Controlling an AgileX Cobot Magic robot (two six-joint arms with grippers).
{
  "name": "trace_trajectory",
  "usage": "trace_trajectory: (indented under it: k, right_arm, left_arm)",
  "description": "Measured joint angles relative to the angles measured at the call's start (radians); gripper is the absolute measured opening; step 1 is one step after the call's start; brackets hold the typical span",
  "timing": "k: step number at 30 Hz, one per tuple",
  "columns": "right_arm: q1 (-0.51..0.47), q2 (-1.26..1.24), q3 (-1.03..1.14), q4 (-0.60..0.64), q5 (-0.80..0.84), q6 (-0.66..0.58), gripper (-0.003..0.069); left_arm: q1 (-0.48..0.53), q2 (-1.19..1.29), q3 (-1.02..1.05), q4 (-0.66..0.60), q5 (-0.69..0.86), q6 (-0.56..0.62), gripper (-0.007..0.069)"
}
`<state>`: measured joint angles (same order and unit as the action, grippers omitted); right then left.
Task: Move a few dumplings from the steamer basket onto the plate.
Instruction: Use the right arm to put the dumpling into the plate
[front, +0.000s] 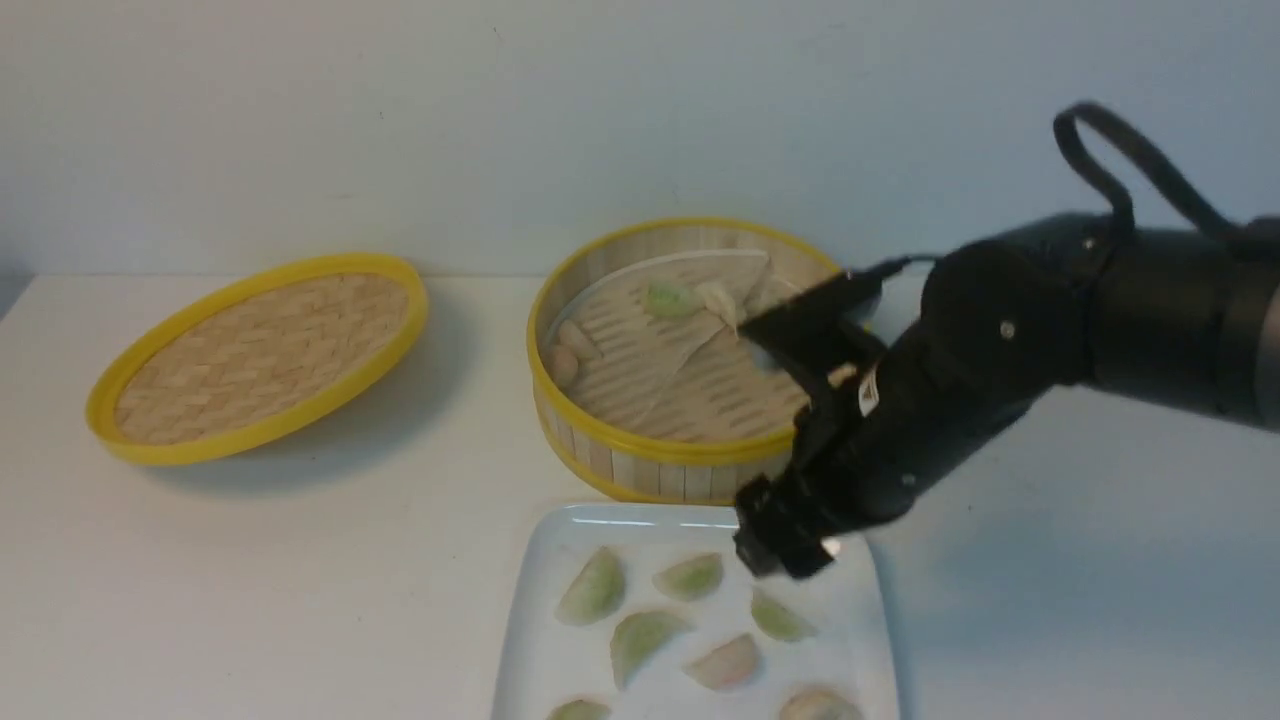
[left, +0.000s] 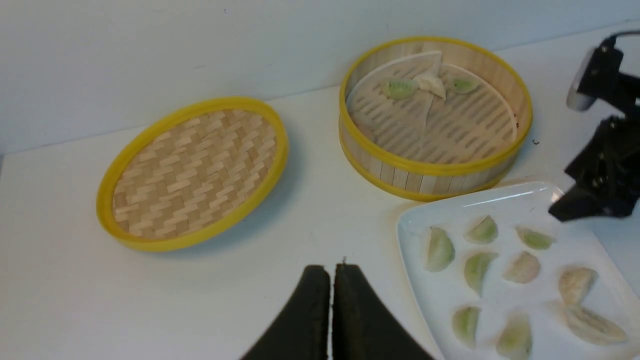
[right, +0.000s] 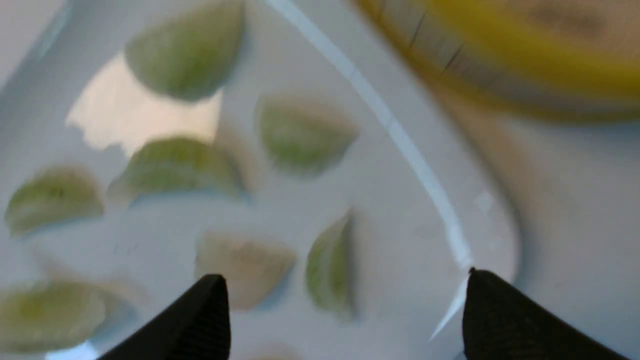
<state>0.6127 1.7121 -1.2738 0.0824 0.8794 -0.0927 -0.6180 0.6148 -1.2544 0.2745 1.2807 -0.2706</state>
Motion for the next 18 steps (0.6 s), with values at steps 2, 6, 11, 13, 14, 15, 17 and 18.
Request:
trace_trajectory:
  k: [2,6,11,13,14,15,17,18]
  right_arm:
    - [0.0,0.01,-0.097,-0.082,0.002,0.025,0.0564]
    - [-0.033,0.085,-0.322,-0.165,0.021,0.059,0.0564]
    - [-0.094,0.238,-0.522,-0.165,0.066,0.047,0.0564]
    - [-0.119,0.316,-0.579,-0.165,0.072,0.042,0.0564]
    - [-0.129,0.35,-0.603,-0.165,0.073,0.041,0.0564]
    - [-0.137,0.376,-0.623,-0.165,0.073,0.041,0.0564]
    - [-0.155,0.435,-0.654,-0.161,0.062,0.038,0.0564]
    - [-0.162,0.457,-0.664,-0.16,0.053,0.035,0.0564]
  left_arm:
    - [0.0,0.0,0.0,0.0,0.0,0.0,-0.0006]
    - [0.0,0.0,0.0,-0.001,0.0,0.0,-0.0006]
    - [0.0,0.0,0.0,-0.019,0.0,0.0,-0.0006]
    - [0.0,0.0,0.0,-0.028,0.0,0.0,-0.0006]
    - [0.0,0.0,0.0,-0.031,0.0,0.0,-0.0006]
    - [0.0,0.0,0.0,-0.032,0.0,0.0,-0.0006]
    - [0.0,0.0,0.0,-0.032,0.0,0.0,-0.0006]
    - [0.0,0.0,0.0,-0.032,0.0,0.0,-0.0006]
